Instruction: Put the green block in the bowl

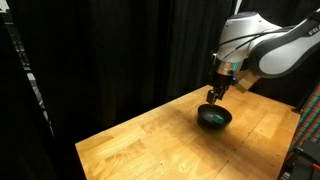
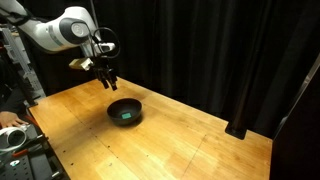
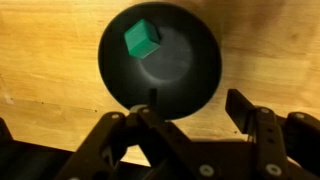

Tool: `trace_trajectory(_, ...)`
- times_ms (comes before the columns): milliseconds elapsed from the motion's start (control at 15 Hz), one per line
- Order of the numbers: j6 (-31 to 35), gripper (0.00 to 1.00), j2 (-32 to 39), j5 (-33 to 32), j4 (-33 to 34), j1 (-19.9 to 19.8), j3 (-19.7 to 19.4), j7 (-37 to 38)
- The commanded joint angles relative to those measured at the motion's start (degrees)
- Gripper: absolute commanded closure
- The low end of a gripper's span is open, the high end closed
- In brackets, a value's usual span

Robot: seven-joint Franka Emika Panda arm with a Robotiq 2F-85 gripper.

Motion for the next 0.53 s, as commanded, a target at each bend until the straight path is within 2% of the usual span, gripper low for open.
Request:
trace_trajectory(0,-6.8,0.0,-6.76,16.29,0.82,-8.98,11.07,-14.49)
trace_trajectory(67,-10.54,0.0,-7.41,21.28,3.05,-8.88,11.43,-18.16)
trace_trajectory(133,-15.31,0.0,-11.42,26.09,3.61,-4.83,7.25,-21.7)
trace_trajectory(333,-28.1,0.0,-16.16,33.92,8.95,-4.35,5.3,-24.84)
trace_trajectory(400,-21.8,0.0,-12.45,29.52,6.42,-4.04,5.97,-21.84)
trace_trajectory(467,-25.18,0.0,-14.28,31.23,7.85,-3.96,5.41,-22.7)
